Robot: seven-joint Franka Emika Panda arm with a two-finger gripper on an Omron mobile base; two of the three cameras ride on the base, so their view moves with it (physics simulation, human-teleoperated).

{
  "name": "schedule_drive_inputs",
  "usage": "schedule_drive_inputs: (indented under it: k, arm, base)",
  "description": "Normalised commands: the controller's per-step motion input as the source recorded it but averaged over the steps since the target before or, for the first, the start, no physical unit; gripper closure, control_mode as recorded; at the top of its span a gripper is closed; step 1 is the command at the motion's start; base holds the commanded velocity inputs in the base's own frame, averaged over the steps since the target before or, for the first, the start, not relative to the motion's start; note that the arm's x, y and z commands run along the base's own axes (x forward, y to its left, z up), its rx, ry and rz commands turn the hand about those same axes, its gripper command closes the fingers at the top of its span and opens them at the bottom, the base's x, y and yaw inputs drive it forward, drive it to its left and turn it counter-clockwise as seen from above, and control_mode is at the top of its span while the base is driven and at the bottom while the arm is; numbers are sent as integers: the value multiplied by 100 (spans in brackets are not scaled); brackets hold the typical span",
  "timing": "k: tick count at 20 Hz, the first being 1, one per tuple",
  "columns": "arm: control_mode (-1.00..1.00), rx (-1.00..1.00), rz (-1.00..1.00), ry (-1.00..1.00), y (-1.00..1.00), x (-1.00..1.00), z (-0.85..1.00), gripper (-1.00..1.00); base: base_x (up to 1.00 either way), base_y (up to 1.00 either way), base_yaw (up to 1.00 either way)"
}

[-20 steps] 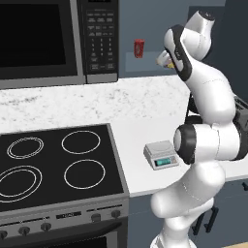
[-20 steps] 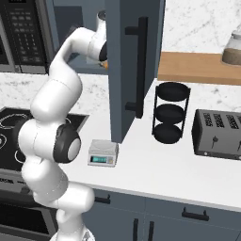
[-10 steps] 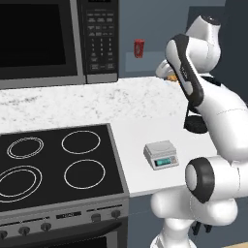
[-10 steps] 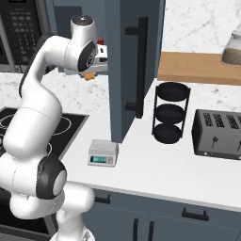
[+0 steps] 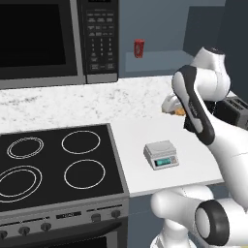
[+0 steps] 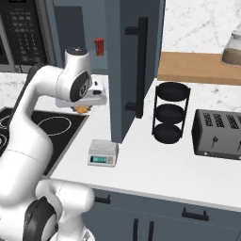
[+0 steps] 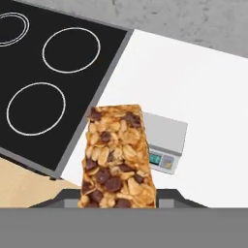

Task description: Pick the bar and place it on the digital scale for weighing, and close the cabinet.

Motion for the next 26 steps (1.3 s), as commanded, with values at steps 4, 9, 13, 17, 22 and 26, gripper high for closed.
schedule_drive_inputs:
  k: [4,9,13,17,22,26]
  arm:
    - [-100,-2,0,26,3,2,-99,100]
    - [-100,-1,0,22,1,15,-92,100]
    - [-100,-1,3,6,0,32,-51,100]
    - [-100,0,13,-3,0,29,-33,100]
    - [-100,0,21,-30,0,11,-35,100]
    - [-100,0,22,-16,-14,34,-28,100]
  base:
    - [0,0,0]
    - [0,0,0]
    - [0,0,0]
    - [0,0,0]
    - [0,0,0]
    - [0,0,0]
